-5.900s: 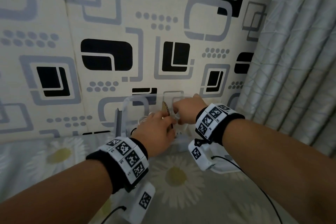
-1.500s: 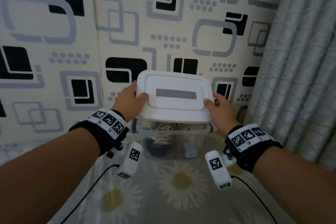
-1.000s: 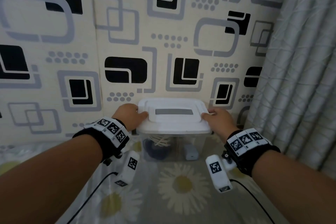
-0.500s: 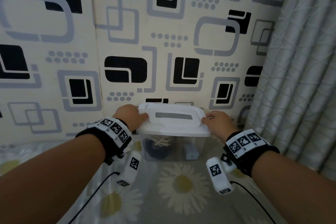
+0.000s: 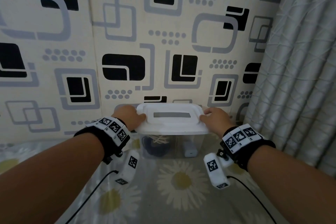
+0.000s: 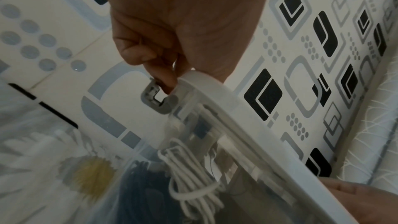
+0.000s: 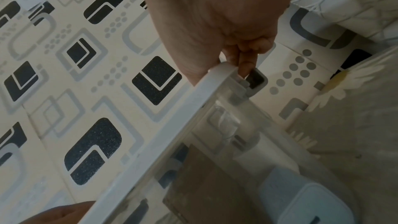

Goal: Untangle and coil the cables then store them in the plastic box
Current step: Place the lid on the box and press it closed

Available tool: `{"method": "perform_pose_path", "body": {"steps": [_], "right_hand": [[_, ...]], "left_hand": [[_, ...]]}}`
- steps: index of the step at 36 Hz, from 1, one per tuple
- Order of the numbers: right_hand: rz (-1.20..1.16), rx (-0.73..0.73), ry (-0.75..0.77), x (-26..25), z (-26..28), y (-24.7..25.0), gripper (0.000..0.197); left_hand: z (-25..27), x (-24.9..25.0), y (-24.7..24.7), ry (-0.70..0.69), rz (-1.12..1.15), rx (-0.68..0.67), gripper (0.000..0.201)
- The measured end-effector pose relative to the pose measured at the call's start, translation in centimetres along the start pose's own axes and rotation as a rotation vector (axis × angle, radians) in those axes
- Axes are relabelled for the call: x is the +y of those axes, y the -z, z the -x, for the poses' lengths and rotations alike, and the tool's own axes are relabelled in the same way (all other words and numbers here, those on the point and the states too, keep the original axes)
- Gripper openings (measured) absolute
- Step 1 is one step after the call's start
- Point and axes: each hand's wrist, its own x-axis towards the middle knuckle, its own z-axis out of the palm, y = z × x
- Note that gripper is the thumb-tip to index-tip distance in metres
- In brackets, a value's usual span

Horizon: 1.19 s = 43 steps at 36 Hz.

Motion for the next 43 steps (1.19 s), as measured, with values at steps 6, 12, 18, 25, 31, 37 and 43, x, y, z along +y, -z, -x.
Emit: {"method": "perform_pose_path", "body": {"steps": [6,12,18,25,31,37,43], "right_hand": [[-0.069,-0.039,-0.023,-0.2,-0.1,0.5,0.025],[-0.063,-0.065,-0.029,-0.4,0.7,0.7,0.03],[-0.062,-0.074,-0.026,-0.2,1.3,0.8,0.035],[0.058,-0.106,0.029,-0.6,2.1,1.0,0.043],[0.119,-0.141,0.028,-0.8,2.1,0.8,0.042],[0.08,-0.143,0.02,-0.2,1.7,0.7,0.033],[-0.089,-0.186,-0.068,0.2,1.4,0.2,0.029]], "left_hand": [[0.5,0.3,0.5,-0.013,0.068,0.004,0.05],[1.4,0.4,1.4,-0.013,-0.016,-0.027,0.049],[2.5,0.6,1.9,-0.036,-0.074,-0.034,0.046],[2.9,0.4,1.6,-0.052,-0.141,-0.077,0.048],[2.6,0.3,1.4,-0.061,-0.166,-0.083,0.045],[2.1,-0.3,0.9,-0.053,-0.125,-0.055,0.041],[2.4,-0.6,0.3,0.02,0.103,-0.118,0.042]]}}
